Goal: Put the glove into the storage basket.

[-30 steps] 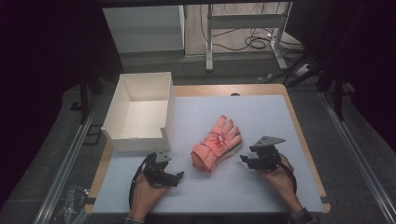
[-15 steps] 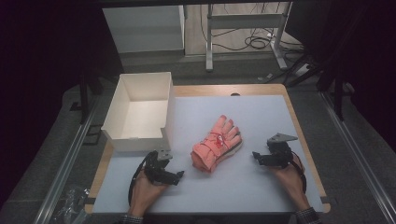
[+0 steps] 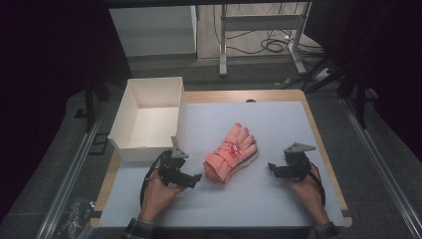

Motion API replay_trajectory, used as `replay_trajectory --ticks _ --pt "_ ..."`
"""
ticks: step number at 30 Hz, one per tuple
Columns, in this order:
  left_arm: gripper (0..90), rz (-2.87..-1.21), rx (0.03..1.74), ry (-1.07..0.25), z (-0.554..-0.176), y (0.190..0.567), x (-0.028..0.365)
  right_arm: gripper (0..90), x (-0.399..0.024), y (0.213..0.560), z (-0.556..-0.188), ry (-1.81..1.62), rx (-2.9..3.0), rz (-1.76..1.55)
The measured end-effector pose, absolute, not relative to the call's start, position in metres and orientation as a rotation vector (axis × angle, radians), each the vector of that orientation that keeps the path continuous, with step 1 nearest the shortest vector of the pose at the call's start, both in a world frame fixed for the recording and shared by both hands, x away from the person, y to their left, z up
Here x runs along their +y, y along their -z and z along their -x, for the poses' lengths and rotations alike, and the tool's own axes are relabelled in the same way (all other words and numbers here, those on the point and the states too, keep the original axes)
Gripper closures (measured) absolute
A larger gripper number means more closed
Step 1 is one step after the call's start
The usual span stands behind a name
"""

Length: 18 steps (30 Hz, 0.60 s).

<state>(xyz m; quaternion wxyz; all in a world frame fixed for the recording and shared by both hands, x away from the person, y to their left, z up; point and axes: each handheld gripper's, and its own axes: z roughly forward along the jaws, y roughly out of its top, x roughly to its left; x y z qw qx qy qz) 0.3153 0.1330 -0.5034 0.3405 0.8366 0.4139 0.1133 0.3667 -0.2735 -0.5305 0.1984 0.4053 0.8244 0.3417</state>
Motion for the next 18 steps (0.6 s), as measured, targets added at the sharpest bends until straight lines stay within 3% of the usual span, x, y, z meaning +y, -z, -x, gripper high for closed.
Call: replay_trajectory --ticks 18 --pt "1.1 -2.176 0.988 -0.254 -0.342 0.454 0.102 17.2 -0.274 0.531 -0.367 -0.959 2.305 -1.134"
